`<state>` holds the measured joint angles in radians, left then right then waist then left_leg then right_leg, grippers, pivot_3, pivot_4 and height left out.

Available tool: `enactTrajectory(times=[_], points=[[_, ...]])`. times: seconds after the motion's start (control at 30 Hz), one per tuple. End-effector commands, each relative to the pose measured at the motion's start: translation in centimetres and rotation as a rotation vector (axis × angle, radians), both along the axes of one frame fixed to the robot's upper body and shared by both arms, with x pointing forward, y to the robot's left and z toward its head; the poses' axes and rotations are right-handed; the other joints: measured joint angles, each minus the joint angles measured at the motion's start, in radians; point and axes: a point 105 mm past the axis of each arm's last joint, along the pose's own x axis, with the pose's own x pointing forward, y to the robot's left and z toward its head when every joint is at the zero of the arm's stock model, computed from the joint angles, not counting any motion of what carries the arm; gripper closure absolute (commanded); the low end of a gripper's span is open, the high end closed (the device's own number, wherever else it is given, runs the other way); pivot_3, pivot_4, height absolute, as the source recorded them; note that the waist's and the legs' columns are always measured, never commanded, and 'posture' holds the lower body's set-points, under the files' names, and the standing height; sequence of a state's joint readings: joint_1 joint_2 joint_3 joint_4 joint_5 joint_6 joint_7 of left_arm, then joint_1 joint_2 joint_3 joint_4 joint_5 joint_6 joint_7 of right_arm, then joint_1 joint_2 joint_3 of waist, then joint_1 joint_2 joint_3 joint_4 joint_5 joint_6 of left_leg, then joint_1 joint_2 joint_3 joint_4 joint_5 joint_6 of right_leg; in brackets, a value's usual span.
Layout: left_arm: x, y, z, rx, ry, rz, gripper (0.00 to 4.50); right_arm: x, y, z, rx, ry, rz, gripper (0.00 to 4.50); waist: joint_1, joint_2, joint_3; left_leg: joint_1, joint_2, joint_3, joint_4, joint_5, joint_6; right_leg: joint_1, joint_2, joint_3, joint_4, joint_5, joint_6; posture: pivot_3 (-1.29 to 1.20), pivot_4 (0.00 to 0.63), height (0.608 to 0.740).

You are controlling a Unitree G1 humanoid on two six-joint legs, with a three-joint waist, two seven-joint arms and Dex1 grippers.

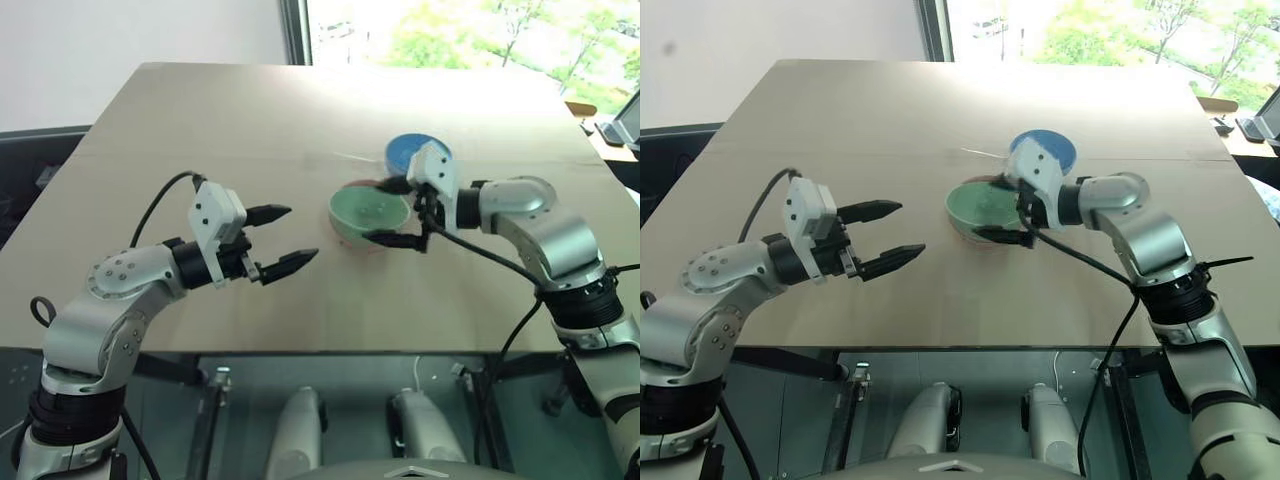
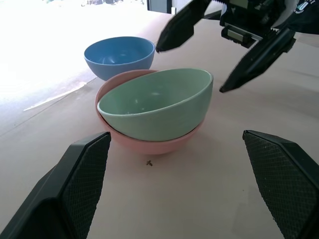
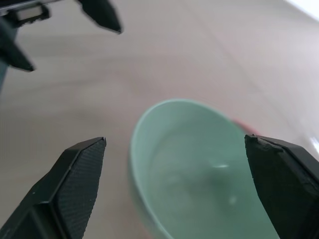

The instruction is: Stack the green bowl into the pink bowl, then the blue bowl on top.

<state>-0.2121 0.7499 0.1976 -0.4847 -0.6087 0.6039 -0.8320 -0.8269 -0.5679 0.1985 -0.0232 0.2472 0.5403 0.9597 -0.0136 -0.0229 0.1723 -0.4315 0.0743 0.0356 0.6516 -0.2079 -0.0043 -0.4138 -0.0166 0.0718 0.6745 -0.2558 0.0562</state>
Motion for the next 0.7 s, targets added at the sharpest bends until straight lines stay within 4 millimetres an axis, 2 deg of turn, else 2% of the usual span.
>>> enactTrajectory(times=[0.03,0.13,0.23,0.37,0.57,0.7], points=[[-0.4,-0.1,1.4,-0.011,-0.058,-0.004,0.0,3.0,-3.1,1.7,-0.083,-0.179,-0.106,0.01,0.001,0.0,0.0,0.0,0.0,0.0,0.0,0.0,0.0,0.0,0.0,0.0,0.0,0.0,0.0,0.0,0.15,0.74],[-0.3,-0.1,1.4,-0.012,-0.061,-0.001,0.0,6.2,-5.5,0.6,-0.215,-0.283,-0.172,0.01,-0.004,0.0,0.0,0.0,0.0,0.001,0.0,0.0,0.0,0.0,0.0,0.001,-0.002,0.0,0.0,0.0,0.15,0.74],[-0.6,-0.1,1.3,-0.001,-0.057,-0.004,0.0,7.8,-6.5,-0.7,-0.303,-0.298,-0.204,0.01,-0.005,0.0,0.0,0.0,0.0,0.001,-0.001,0.0,0.0,0.0,0.0,0.001,-0.002,0.0,0.0,0.0,0.15,0.74],[-1.0,0.2,1.2,0.006,-0.055,0.012,0.0,8.8,-6.0,-1.9,-0.314,-0.271,-0.184,0.01,-0.031,0.0,0.001,0.0,0.0,0.002,-0.003,0.0,0.0,-0.001,0.0,0.002,-0.003,0.0,0.0,0.0,0.15,0.74],[-1.6,0.1,1.1,0.005,-0.057,0.039,0.0,9.9,-5.1,-3.3,-0.322,-0.274,-0.232,0.01,-0.032,0.0,0.001,0.0,0.0,0.002,-0.004,0.0,0.0,-0.001,0.0,0.002,-0.003,0.0,0.0,0.0,0.15,0.74],[-2.1,0.4,1.0,0.009,-0.051,0.059,0.0,10.2,-4.4,-3.6,-0.323,-0.275,-0.243,1.16,-0.03,0.0,0.001,0.0,0.0,0.002,-0.004,0.0,0.0,-0.001,0.0,0.002,-0.002,0.0,0.0,0.0,0.15,0.74]])
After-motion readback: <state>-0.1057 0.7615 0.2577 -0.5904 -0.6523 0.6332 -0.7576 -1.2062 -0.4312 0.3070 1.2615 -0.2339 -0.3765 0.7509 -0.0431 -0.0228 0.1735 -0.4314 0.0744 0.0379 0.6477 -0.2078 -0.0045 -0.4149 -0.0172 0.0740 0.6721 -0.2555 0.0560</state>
